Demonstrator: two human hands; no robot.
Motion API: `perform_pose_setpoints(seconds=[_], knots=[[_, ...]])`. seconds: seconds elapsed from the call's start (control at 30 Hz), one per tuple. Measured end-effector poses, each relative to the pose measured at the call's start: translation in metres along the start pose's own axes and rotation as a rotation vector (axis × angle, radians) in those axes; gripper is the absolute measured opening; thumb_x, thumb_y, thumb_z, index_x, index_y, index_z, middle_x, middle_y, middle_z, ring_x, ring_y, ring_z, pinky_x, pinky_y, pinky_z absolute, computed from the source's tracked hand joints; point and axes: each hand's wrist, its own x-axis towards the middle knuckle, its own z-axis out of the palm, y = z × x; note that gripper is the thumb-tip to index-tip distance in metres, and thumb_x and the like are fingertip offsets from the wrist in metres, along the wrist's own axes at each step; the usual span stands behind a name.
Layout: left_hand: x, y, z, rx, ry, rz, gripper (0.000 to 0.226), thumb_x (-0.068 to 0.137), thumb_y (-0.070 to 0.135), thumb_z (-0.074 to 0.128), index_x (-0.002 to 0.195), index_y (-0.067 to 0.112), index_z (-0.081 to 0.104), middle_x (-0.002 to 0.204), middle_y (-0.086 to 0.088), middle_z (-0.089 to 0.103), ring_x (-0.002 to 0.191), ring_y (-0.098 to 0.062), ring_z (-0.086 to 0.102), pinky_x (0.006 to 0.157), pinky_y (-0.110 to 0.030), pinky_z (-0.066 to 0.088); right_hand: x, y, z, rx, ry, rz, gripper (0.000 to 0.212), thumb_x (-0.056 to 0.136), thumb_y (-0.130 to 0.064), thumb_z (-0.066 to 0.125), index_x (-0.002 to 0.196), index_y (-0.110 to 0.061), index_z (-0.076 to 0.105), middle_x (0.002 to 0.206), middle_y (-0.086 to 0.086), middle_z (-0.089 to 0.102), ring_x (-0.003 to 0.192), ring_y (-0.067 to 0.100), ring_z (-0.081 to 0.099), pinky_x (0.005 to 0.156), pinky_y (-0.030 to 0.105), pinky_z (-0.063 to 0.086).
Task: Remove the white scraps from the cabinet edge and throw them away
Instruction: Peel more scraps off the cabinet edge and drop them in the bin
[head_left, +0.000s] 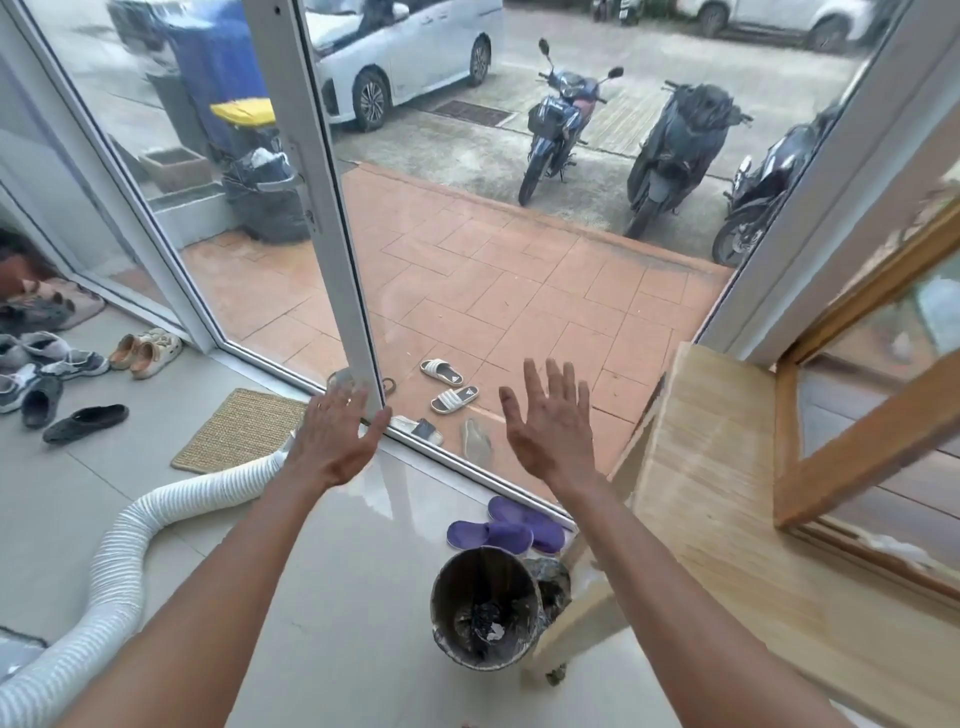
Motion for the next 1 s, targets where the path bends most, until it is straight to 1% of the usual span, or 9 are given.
perform_pose_setpoints(seconds=[0.1, 0.2, 0.37, 0.57, 0.63, 0.77, 0.87, 0.93, 1.0], knots=[[-0.005, 0.047, -0.021, 0.031, 0.044, 0.078, 0.084, 0.090, 0.068, 0.011, 0.156, 0.016, 0.025, 0.164, -0.013, 0.021, 0.152, -0.030, 0.017, 0.124, -0.049, 0.011, -0.017, 0.023, -0.047, -0.011, 0.081, 0.002, 0.066, 0.098, -0.058, 0.017, 0.154, -0.023, 0.018, 0.160, 0.009, 0.014, 0.149, 0.025, 0.002, 0.122, 0.045, 0.002], [-0.017, 0.091, -0.020, 0.050, 0.060, 0.152, 0.088, 0.087, 0.073, 0.007, 0.157, 0.021, 0.019, 0.167, -0.009, 0.014, 0.154, -0.027, 0.010, 0.125, -0.048, 0.007, -0.048, 0.049, -0.080, -0.019, 0.140, 0.018, 0.066, 0.098, -0.059, 0.018, 0.153, -0.024, 0.019, 0.160, 0.009, 0.015, 0.149, 0.025, 0.003, 0.122, 0.044, 0.003], [-0.067, 0.157, 0.006, 0.091, 0.036, 0.287, 0.082, 0.090, 0.070, 0.012, 0.159, 0.025, 0.014, 0.167, -0.004, 0.007, 0.155, -0.023, 0.004, 0.126, -0.046, 0.003, -0.117, 0.097, -0.103, -0.025, 0.101, 0.025, 0.068, 0.097, -0.062, 0.018, 0.154, -0.026, 0.017, 0.161, 0.008, 0.014, 0.149, 0.025, 0.004, 0.122, 0.044, 0.005], [-0.108, 0.201, 0.036, 0.053, -0.042, 0.334, 0.072, 0.099, 0.062, 0.023, 0.159, 0.024, 0.011, 0.168, -0.005, 0.006, 0.155, -0.023, 0.004, 0.126, -0.045, 0.003, -0.192, 0.155, -0.125, -0.027, 0.112, 0.029, 0.067, 0.097, -0.063, 0.018, 0.153, -0.027, 0.020, 0.161, 0.005, 0.014, 0.149, 0.024, 0.004, 0.122, 0.044, 0.011], [-0.120, 0.223, 0.045, 0.030, -0.034, 0.386, 0.070, 0.100, 0.058, 0.027, 0.159, 0.023, 0.013, 0.167, -0.005, 0.007, 0.155, -0.024, 0.006, 0.126, -0.045, 0.005, -0.210, 0.178, -0.131, -0.047, 0.132, 0.063, 0.066, 0.097, -0.062, 0.019, 0.152, -0.026, 0.023, 0.159, 0.006, 0.017, 0.148, 0.025, 0.009, 0.121, 0.045, 0.015], [-0.138, 0.275, 0.059, -0.024, -0.020, 0.516, 0.065, 0.103, 0.050, 0.031, 0.158, 0.019, 0.017, 0.167, -0.006, 0.010, 0.154, -0.024, 0.010, 0.126, -0.042, 0.009, -0.230, 0.227, -0.134, -0.095, 0.135, 0.177, 0.062, 0.099, -0.056, 0.021, 0.150, -0.022, 0.028, 0.158, 0.008, 0.022, 0.147, 0.028, 0.013, 0.121, 0.044, 0.014], [-0.146, 0.315, 0.070, -0.050, -0.004, 0.619, 0.062, 0.103, 0.046, 0.034, 0.156, 0.015, 0.024, 0.165, -0.010, 0.020, 0.151, -0.025, 0.022, 0.124, -0.042, 0.019, -0.236, 0.257, -0.135, -0.142, 0.161, 0.251, 0.057, 0.098, -0.052, 0.025, 0.146, -0.022, 0.034, 0.151, 0.007, 0.035, 0.141, 0.027, 0.029, 0.117, 0.043, 0.026], [-0.149, 0.337, 0.077, -0.045, -0.002, 0.687, 0.059, 0.103, 0.041, 0.037, 0.154, 0.012, 0.030, 0.161, -0.013, 0.029, 0.148, -0.026, 0.032, 0.122, -0.042, 0.027, -0.239, 0.270, -0.140, -0.153, 0.196, 0.273, 0.053, 0.098, -0.047, 0.035, 0.142, -0.018, 0.040, 0.143, 0.008, 0.045, 0.133, 0.028, 0.040, 0.111, 0.042, 0.035], [-0.151, 0.357, 0.083, -0.038, 0.003, 0.740, 0.055, 0.102, 0.037, 0.043, 0.150, 0.010, 0.037, 0.155, -0.014, 0.042, 0.140, -0.028, 0.044, 0.115, -0.043, 0.039, -0.240, 0.280, -0.146, -0.155, 0.222, 0.286, 0.048, 0.097, -0.039, 0.044, 0.139, -0.016, 0.044, 0.132, 0.009, 0.051, 0.122, 0.029, 0.049, 0.102, 0.041, 0.044]])
